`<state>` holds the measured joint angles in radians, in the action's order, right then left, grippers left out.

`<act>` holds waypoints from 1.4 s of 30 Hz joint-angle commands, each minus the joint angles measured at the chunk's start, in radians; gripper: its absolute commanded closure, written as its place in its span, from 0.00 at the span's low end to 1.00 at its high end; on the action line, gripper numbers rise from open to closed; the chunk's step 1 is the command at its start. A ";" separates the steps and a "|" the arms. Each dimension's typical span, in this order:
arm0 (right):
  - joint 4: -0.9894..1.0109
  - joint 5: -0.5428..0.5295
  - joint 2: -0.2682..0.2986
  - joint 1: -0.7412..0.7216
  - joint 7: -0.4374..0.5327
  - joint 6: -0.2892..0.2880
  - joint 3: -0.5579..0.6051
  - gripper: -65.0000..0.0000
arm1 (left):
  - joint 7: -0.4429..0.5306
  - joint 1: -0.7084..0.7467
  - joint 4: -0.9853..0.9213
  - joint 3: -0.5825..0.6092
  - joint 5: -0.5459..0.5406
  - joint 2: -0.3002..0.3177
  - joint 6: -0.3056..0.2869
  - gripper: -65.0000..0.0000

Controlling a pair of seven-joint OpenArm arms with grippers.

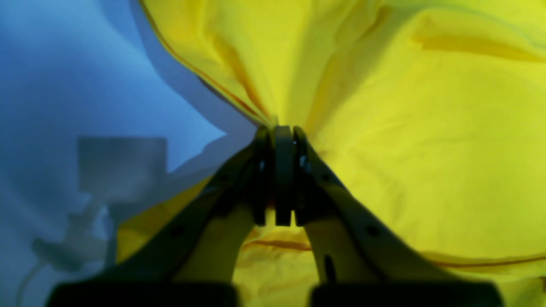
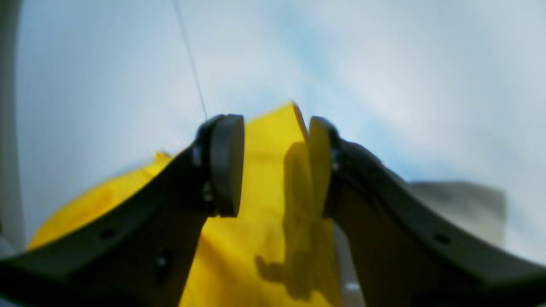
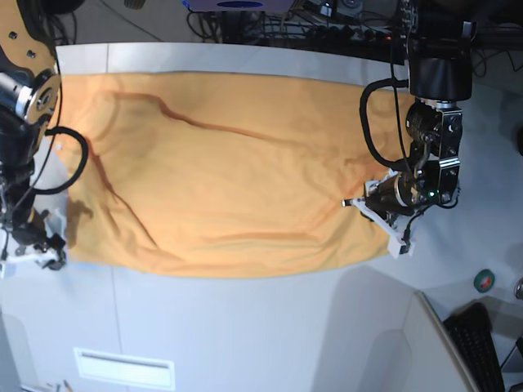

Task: Layout the t-shirt on the table in an organized manner, then fold the t-shirt properly
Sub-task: 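Grasp the shirt's opposite side edge with the left gripper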

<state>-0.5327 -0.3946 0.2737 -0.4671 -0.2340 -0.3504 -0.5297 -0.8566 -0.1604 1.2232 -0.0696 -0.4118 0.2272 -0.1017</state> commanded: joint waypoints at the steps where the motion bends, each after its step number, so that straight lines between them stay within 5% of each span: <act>1: 0.036 -0.005 0.032 -0.031 0.043 -0.002 0.000 0.65 | 0.013 -0.021 0.019 -0.003 -0.002 0.010 0.001 1.00; 5: 0.233 -0.005 0.063 -0.081 0.209 -0.002 0.001 0.69 | 0.013 -0.021 0.019 -0.003 0.000 0.010 0.001 1.00; 8: 0.319 -0.005 0.069 -0.107 0.265 -0.002 0.003 0.59 | 0.013 -0.021 0.019 -0.003 0.000 0.010 0.001 1.00; 33: 0.359 -0.005 0.045 -0.109 0.201 -0.009 0.003 0.55 | 0.013 -0.021 0.020 -0.003 0.000 0.011 0.001 1.00; 42: 0.357 -0.004 0.045 -0.109 0.204 -0.055 0.003 0.65 | 0.013 -0.021 0.020 -0.003 0.000 0.011 0.001 1.00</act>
<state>-0.1616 -0.3923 0.3035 -0.5480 -0.0486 -0.3859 -0.5278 -0.8570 -0.1627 1.2240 -0.0704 -0.4046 0.2302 -0.1017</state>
